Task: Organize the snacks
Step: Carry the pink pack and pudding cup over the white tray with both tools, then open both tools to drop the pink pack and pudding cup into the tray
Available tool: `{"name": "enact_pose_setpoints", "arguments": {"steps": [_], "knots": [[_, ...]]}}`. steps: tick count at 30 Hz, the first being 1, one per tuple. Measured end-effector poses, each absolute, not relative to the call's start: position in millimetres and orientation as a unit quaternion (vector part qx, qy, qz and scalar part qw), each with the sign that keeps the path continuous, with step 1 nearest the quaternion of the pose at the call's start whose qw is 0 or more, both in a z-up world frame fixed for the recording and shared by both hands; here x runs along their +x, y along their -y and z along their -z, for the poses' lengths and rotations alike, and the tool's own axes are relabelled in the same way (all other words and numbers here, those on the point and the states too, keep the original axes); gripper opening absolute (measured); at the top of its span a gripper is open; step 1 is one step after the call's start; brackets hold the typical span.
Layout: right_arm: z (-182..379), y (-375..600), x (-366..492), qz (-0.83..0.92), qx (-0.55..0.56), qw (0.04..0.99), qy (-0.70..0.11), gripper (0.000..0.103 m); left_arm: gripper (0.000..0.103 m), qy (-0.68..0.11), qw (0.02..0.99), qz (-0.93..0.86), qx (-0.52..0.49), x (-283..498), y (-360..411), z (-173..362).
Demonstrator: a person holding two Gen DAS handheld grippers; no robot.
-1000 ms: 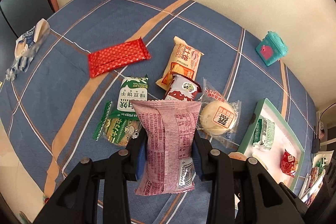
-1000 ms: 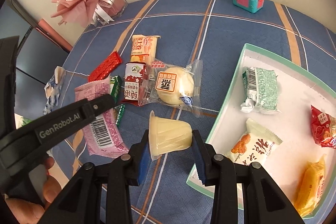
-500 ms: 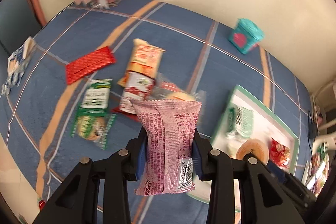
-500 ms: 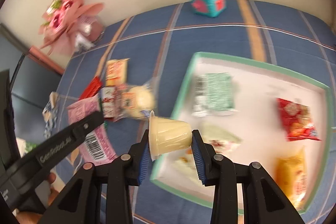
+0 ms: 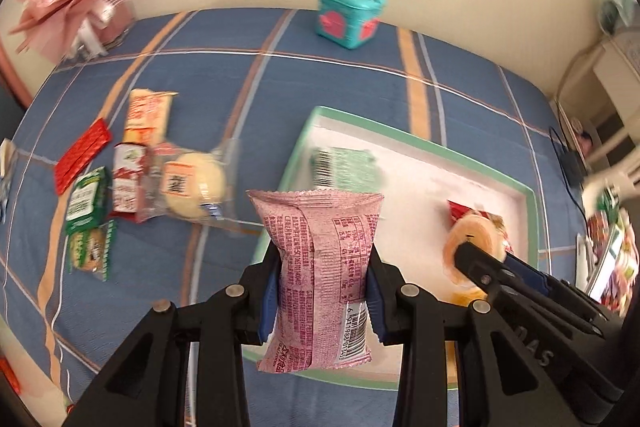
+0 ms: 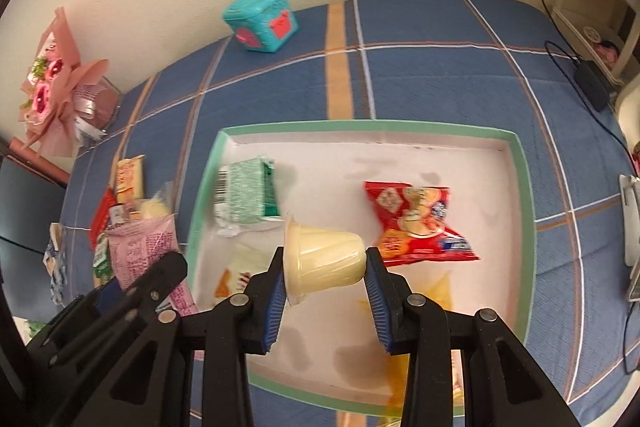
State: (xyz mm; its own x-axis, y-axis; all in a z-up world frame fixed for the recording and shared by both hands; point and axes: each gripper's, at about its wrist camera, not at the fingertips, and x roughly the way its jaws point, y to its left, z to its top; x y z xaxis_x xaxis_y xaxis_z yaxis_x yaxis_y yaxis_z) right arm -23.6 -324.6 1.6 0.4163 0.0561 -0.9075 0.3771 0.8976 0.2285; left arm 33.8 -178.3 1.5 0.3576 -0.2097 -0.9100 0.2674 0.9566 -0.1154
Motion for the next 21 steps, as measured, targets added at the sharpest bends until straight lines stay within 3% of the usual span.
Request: {"name": "enact_pose_setpoints", "arguments": {"steps": [14,21], "knots": [[19,350,-29,0.127,0.231,0.790,-0.554,0.040,0.039,-0.559,0.813,0.161,0.041,34,203,16],[22,349,-29,0.133,0.228,0.783,-0.563,0.041,0.051,-0.569,0.808,0.150,0.034,36,196,20]]}}
